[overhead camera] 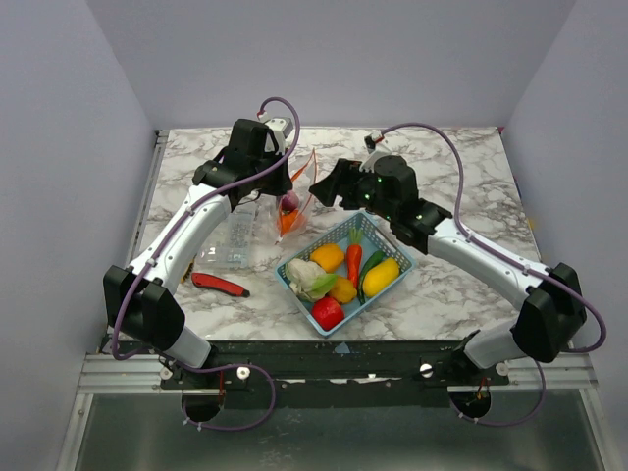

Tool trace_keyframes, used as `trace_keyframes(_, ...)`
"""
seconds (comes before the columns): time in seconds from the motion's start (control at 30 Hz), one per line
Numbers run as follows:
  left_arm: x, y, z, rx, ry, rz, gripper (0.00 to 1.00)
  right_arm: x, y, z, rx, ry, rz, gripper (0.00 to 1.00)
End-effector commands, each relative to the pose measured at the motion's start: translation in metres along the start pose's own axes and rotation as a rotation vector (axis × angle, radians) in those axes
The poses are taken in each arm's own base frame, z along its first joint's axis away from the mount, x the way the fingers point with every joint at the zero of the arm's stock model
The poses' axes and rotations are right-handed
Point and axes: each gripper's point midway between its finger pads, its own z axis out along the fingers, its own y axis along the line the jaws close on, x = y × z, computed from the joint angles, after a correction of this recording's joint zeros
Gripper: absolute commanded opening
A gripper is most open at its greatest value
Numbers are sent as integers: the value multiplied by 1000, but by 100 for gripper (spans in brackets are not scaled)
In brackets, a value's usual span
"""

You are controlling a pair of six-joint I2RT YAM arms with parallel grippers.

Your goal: Place the food in the zip-top bag and seal the zipper

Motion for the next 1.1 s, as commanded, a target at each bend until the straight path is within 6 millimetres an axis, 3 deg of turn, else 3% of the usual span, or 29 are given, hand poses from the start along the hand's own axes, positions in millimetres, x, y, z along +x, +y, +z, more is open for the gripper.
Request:
trace_keyframes(0.0,-6,-2,-5,14,-24,-5,0,6,-7,-28,36,26,-43,77)
trace_keyframes(0.2,-5,-2,-4,15,-20,-6,0,25,-28,-57,107,68,-62,77)
trace_keyframes(0.43,-4,-3,-4,19,-17,-6,0,82,-64,-88,192,232,-65,76)
trace_keyframes(0.57,-4,-3,-3,19,-16,-6,0,116,-77,-103,189,342,-72,67)
trace_keyframes(0.93,-1,-2,2,20,-1,-13,0,168,-81,-100,138,505,12,66)
trace_keyframes(1.07,-1,-2,2,19,-1,-11,0,190,-92,-98,163,568,32,66)
